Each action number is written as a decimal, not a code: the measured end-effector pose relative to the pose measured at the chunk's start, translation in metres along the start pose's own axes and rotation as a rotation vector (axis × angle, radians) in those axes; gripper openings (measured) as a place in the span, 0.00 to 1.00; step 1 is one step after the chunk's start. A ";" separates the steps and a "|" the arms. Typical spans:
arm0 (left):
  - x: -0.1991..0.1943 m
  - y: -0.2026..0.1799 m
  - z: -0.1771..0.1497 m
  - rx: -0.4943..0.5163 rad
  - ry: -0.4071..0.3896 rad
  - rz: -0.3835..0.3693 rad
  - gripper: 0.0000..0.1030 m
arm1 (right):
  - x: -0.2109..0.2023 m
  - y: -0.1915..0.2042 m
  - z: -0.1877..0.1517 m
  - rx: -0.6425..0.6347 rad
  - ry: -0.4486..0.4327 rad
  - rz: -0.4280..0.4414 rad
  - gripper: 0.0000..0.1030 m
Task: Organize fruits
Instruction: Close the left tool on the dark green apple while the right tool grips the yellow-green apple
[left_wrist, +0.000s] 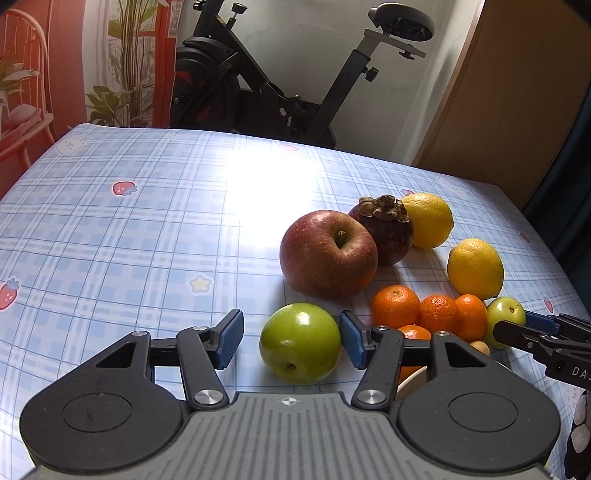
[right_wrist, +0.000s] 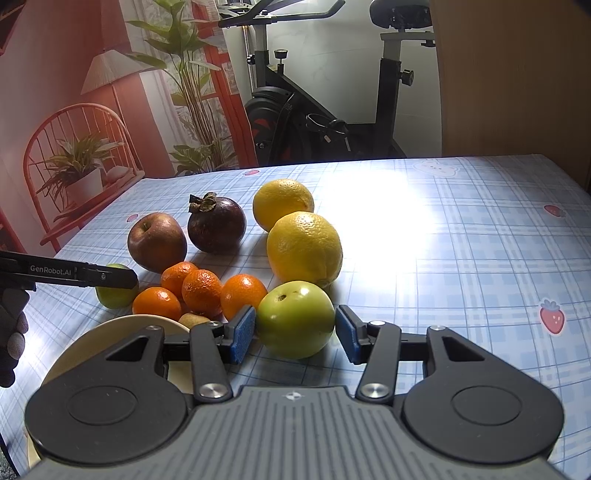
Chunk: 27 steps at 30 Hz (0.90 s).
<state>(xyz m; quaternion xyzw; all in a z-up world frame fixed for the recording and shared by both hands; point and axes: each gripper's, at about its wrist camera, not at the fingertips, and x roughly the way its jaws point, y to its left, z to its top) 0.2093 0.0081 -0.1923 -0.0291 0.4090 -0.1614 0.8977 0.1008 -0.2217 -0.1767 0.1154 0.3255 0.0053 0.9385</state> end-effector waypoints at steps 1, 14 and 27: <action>0.001 0.000 0.000 -0.001 0.003 -0.005 0.58 | 0.000 0.000 0.000 0.001 0.000 0.001 0.49; 0.003 -0.001 -0.003 0.010 0.000 -0.013 0.48 | 0.003 -0.002 -0.001 0.031 0.006 0.011 0.50; -0.027 -0.009 -0.011 0.057 -0.086 0.002 0.47 | -0.005 -0.005 -0.004 0.049 -0.017 -0.001 0.49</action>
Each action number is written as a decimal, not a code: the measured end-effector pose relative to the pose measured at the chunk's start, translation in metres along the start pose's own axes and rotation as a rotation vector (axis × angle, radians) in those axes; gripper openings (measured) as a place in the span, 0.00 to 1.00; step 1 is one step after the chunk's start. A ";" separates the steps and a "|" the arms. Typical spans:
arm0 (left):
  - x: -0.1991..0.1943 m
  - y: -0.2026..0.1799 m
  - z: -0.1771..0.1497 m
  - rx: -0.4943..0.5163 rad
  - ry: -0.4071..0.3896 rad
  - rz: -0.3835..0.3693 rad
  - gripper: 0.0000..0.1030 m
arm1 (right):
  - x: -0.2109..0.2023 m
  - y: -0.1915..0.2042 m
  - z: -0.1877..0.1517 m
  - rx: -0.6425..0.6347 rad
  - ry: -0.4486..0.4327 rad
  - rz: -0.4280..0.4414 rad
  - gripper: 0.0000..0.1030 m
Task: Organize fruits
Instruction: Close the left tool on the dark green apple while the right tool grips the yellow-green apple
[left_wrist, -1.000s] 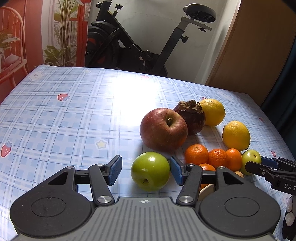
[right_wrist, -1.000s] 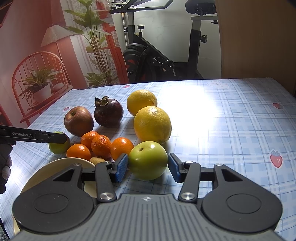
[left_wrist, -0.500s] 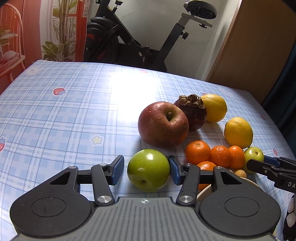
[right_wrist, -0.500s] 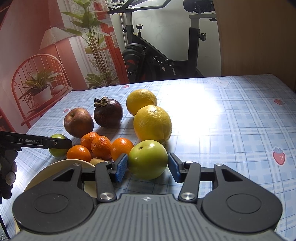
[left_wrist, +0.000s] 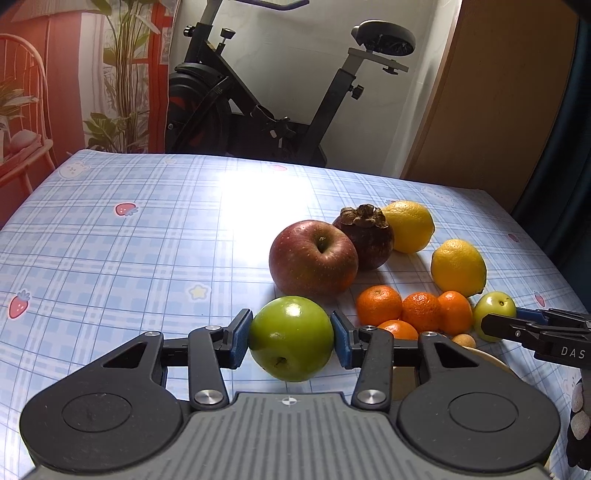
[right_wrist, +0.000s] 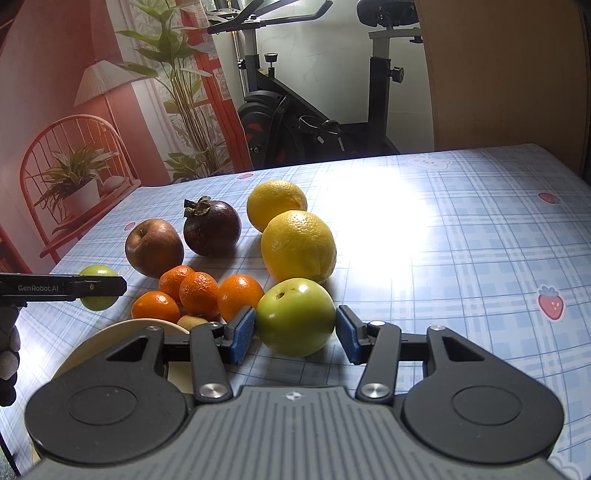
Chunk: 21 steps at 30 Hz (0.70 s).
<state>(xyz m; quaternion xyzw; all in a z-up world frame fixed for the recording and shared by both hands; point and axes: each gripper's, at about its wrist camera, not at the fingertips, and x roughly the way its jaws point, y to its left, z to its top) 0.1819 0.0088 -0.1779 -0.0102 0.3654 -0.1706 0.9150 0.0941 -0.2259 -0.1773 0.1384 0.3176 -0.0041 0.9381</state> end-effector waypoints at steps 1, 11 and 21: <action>-0.004 -0.002 0.000 0.006 -0.008 -0.001 0.47 | -0.001 0.000 0.000 0.000 -0.002 0.000 0.49; -0.035 -0.022 -0.008 0.027 -0.036 -0.034 0.47 | -0.024 0.009 0.000 0.001 -0.030 0.026 0.49; -0.050 -0.037 -0.022 0.046 -0.053 -0.082 0.47 | -0.045 0.030 -0.008 -0.052 -0.043 0.062 0.49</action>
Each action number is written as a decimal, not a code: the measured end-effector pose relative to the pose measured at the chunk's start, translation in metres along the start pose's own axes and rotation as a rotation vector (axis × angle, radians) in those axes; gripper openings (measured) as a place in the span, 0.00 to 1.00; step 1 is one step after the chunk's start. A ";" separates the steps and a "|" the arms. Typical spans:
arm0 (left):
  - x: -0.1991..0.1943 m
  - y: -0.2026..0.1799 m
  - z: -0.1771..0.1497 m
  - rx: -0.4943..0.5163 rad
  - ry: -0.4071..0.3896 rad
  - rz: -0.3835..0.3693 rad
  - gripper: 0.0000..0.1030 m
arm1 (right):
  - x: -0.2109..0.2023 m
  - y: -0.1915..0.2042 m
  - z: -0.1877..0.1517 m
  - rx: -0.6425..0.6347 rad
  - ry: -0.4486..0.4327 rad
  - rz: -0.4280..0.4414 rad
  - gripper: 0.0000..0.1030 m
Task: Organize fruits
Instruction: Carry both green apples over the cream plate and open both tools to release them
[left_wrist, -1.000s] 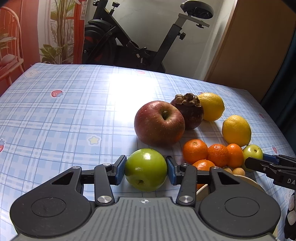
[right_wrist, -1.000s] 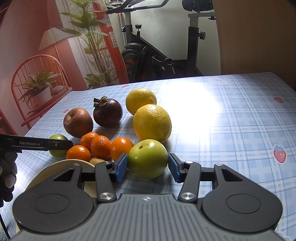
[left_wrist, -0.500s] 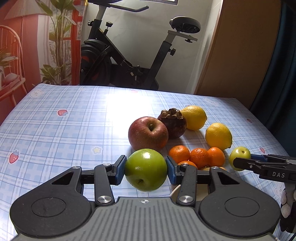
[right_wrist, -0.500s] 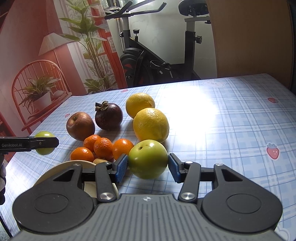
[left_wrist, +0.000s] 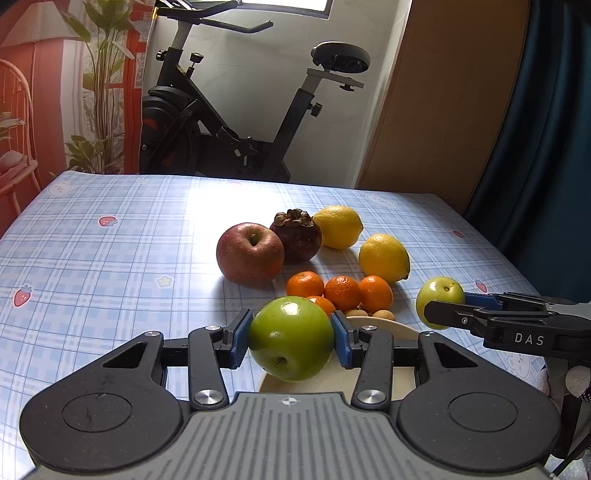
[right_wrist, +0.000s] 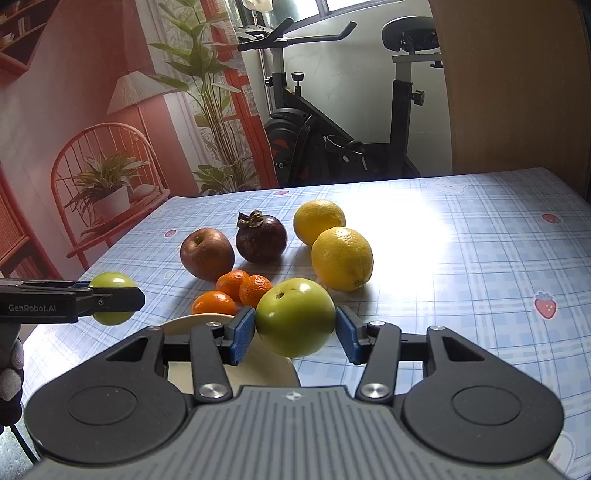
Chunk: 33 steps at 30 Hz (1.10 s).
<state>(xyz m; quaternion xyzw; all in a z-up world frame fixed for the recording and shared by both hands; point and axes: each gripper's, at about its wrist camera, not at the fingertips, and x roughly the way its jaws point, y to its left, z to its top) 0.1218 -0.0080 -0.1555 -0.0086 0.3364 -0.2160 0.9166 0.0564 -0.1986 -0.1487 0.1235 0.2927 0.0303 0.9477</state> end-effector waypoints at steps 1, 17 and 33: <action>0.000 -0.002 -0.002 0.011 0.002 0.001 0.47 | 0.000 0.004 -0.001 -0.011 0.003 0.002 0.49; 0.003 -0.013 -0.024 0.080 0.030 -0.003 0.47 | 0.005 0.024 -0.017 -0.060 0.052 0.040 0.49; 0.006 -0.012 -0.029 0.088 0.043 0.012 0.47 | 0.014 0.030 -0.026 -0.108 0.088 0.029 0.49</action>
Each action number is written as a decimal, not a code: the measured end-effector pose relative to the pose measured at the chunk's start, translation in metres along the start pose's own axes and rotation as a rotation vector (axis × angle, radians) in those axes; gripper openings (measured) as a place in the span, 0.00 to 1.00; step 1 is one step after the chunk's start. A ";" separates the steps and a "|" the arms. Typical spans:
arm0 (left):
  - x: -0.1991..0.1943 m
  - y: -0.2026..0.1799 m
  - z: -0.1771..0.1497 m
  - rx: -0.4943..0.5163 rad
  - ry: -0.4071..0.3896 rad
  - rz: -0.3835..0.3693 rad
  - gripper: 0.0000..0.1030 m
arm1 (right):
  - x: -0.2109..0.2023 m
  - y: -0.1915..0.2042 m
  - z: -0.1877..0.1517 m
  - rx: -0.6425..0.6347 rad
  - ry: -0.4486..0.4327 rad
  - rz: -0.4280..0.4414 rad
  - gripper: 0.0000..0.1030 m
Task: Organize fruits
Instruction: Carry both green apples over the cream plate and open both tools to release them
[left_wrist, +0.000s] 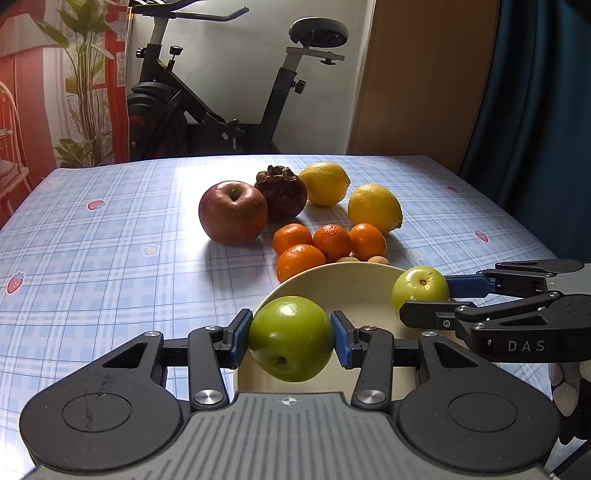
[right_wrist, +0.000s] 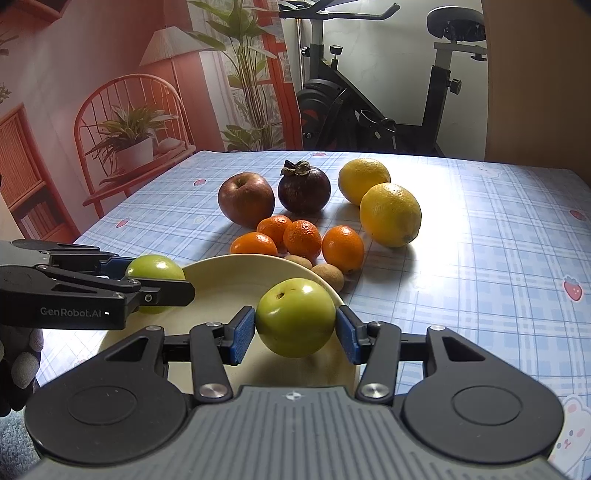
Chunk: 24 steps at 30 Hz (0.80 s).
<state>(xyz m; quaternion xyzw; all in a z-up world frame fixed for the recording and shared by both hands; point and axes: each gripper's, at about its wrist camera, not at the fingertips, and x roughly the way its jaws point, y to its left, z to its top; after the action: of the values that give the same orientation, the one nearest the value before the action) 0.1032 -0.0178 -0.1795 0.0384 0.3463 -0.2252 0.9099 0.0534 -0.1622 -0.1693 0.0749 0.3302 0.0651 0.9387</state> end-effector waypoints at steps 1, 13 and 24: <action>0.000 0.000 0.000 0.000 0.000 0.000 0.47 | 0.000 0.000 0.000 -0.003 0.002 -0.001 0.49; 0.000 0.004 0.000 -0.017 -0.002 0.009 0.47 | 0.003 0.000 -0.001 -0.011 0.013 -0.004 0.50; -0.003 0.005 0.003 -0.034 -0.007 0.010 0.47 | -0.004 0.001 0.005 -0.026 -0.010 -0.019 0.50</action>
<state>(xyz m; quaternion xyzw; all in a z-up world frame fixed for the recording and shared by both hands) 0.1054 -0.0126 -0.1760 0.0237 0.3469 -0.2150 0.9126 0.0537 -0.1619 -0.1630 0.0596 0.3254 0.0601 0.9418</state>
